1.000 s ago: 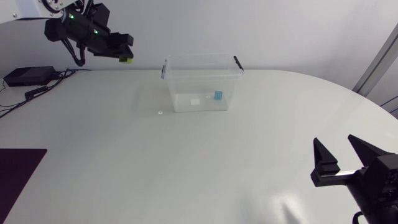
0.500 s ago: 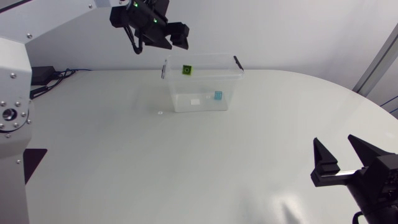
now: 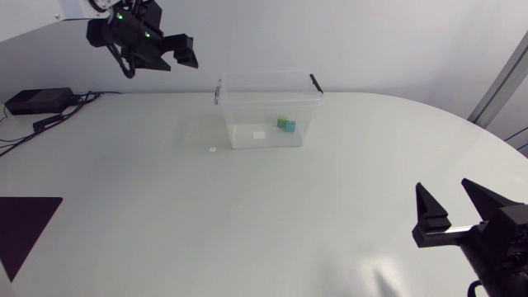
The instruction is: Place the duplo bricks in the container
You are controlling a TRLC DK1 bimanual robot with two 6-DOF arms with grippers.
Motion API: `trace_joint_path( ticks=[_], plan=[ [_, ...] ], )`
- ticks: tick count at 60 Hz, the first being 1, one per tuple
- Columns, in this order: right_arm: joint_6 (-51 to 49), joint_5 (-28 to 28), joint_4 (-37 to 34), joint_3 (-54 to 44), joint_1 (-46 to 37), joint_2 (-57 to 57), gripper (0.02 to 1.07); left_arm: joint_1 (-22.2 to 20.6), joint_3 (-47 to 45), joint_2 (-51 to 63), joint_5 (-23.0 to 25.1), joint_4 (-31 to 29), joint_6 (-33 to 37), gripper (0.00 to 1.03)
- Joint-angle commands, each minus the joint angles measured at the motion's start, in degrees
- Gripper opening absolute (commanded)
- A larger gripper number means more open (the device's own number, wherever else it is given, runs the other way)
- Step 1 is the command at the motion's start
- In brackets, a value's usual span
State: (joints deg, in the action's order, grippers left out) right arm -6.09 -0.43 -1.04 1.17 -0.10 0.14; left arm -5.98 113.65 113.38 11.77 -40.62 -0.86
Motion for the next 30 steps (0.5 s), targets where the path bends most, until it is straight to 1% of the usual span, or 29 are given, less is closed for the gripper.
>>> trace_joint_path(
  ticks=[1, 7, 15, 24, 30],
  plan=[
    [-0.77, -0.45, 0.51, -1.17, 0.10, -0.41, 1.02, 2.02, -8.18, -7.04, 0.27, 3.44, 1.04, 1.00],
    [-0.77, -0.45, 0.51, -1.17, 0.10, -0.41, 1.02, 3.78, -16.61, -12.84, 0.27, 7.57, 2.18, 1.00],
    [-0.77, -0.45, 0.42, -1.17, 0.10, -0.41, 1.02, 5.10, -29.62, -22.06, -0.96, 16.19, 3.85, 1.00],
    [-0.77, -0.45, 0.51, -1.17, 0.10, -0.41, 1.02, 8.09, -44.39, -32.61, -1.93, 25.42, 5.17, 1.00],
    [-0.77, -0.45, 0.42, -1.17, 0.10, -0.41, 1.02, 10.46, -54.67, -39.82, -2.54, 33.15, 6.14, 1.00]
  ],
)
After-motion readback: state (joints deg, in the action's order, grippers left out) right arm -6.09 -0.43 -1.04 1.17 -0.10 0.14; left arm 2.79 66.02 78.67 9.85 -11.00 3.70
